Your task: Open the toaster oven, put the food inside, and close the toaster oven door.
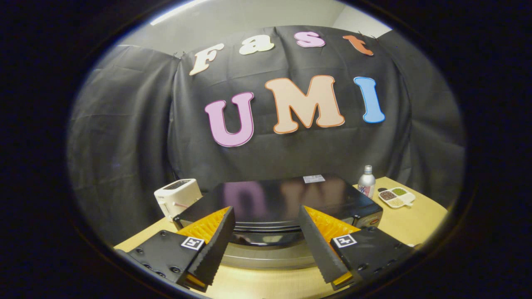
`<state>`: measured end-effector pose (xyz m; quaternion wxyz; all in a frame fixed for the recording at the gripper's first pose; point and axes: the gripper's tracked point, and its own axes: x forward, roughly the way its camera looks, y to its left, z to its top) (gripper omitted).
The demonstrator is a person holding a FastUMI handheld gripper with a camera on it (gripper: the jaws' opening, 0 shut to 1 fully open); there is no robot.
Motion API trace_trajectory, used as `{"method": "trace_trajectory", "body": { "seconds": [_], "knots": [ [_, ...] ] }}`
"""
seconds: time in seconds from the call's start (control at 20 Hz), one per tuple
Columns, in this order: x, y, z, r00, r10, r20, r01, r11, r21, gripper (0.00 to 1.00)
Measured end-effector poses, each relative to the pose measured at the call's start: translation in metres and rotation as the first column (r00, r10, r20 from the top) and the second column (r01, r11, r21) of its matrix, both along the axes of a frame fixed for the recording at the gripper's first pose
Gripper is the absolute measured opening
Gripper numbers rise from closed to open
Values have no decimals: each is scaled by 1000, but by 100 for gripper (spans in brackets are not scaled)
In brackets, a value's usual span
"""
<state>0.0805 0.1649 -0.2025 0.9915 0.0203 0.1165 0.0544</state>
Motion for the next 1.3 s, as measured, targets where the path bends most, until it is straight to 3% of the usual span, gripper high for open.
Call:
{"method": "trace_trajectory", "body": {
  "seconds": [0.2, 0.6, 1.3],
  "knots": [
    [2, 2, -7, 1000, -23, 5, 23, 999, -49, 96],
    [-9, 0, -9, 998, -44, 44, 44, 999, 8, 96],
    [-112, -6, -32, 1000, -13, 5, 13, 1000, -22, 96]
  ]
}}
